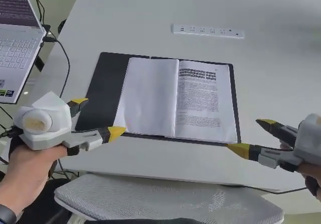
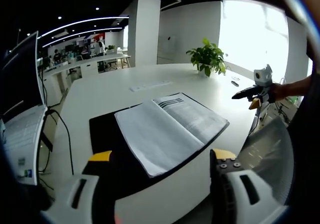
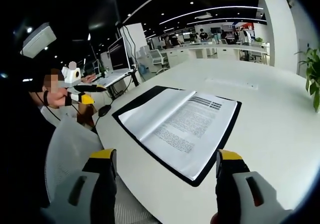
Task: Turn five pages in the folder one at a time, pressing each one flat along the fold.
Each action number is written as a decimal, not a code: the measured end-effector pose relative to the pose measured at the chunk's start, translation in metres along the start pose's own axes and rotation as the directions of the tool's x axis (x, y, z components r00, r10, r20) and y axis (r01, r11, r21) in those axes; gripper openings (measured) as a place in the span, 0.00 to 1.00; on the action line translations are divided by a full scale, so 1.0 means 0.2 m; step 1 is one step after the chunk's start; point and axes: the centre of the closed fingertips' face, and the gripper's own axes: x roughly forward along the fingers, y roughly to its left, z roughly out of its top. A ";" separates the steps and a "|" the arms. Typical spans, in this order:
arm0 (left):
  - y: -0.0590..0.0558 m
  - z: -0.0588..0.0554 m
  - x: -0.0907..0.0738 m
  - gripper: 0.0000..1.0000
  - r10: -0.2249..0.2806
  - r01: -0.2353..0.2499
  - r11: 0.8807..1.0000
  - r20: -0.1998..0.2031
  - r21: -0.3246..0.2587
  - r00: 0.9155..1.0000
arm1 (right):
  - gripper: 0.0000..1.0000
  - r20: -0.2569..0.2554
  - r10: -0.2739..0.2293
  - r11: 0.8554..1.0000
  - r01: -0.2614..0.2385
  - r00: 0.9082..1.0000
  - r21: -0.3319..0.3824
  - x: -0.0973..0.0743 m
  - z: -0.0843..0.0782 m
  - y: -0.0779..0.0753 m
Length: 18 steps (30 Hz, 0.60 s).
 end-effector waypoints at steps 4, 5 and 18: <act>-0.01 0.00 0.00 0.78 0.005 -0.005 1.000 0.011 -0.017 1.000 | 0.83 0.007 -0.018 1.000 0.018 1.000 0.021 -0.01 -0.01 0.00; -0.01 0.00 0.00 0.78 0.007 -0.007 1.000 0.010 -0.020 1.000 | 0.84 0.009 -0.020 0.999 0.020 1.000 0.025 -0.01 -0.01 0.00; 0.00 -0.01 -0.03 0.79 0.029 -0.028 0.998 0.020 -0.049 0.999 | 0.85 0.005 -0.022 1.000 0.022 1.000 0.014 0.00 -0.01 -0.01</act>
